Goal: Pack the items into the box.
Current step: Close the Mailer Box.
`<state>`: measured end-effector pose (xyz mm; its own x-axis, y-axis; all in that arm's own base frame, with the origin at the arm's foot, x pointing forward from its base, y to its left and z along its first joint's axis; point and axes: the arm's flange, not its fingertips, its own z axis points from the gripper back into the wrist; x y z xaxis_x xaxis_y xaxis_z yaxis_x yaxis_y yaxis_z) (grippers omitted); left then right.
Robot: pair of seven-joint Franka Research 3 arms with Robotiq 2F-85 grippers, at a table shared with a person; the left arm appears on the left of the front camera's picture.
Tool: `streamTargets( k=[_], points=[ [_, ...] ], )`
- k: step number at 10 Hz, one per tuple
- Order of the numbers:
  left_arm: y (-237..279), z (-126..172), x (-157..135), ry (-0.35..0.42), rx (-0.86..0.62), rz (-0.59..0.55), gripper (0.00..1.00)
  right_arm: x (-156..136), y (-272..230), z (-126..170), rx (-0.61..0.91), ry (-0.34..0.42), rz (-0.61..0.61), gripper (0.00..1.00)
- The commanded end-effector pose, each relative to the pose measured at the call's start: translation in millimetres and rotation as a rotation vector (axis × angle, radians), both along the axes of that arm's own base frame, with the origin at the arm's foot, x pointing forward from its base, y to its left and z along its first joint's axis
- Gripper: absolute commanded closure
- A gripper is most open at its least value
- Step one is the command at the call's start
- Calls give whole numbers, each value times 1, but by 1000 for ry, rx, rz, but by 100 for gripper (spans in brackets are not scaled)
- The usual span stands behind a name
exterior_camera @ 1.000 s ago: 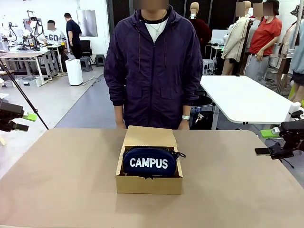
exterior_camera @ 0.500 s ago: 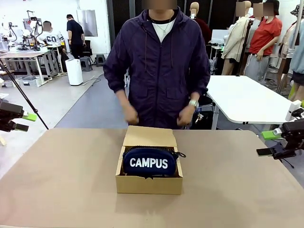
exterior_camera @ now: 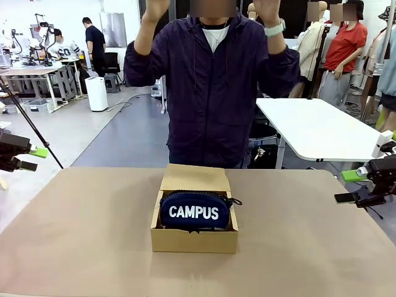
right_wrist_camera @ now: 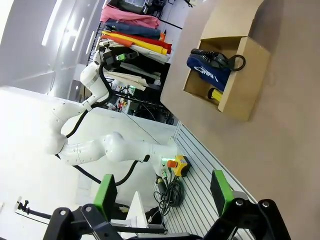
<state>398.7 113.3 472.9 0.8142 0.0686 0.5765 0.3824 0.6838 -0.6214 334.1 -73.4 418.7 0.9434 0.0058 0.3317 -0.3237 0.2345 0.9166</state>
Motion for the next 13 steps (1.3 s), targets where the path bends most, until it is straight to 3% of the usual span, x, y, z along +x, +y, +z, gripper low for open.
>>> streamTargets(
  k=[1,11,12,13],
  points=[
    [1,2,-1,10,-3,-3,0,1,-3,5,0,5,7,0],
    [1,2,-1,10,-3,-3,0,0,0,0,1,0,0,0],
    [0,0,0,0,0,0,0,19,8,7,-89,75,33,0],
    [-19,12,24,61,55,-25,0,38,27,15,-195,114,-7,0]
  ],
)
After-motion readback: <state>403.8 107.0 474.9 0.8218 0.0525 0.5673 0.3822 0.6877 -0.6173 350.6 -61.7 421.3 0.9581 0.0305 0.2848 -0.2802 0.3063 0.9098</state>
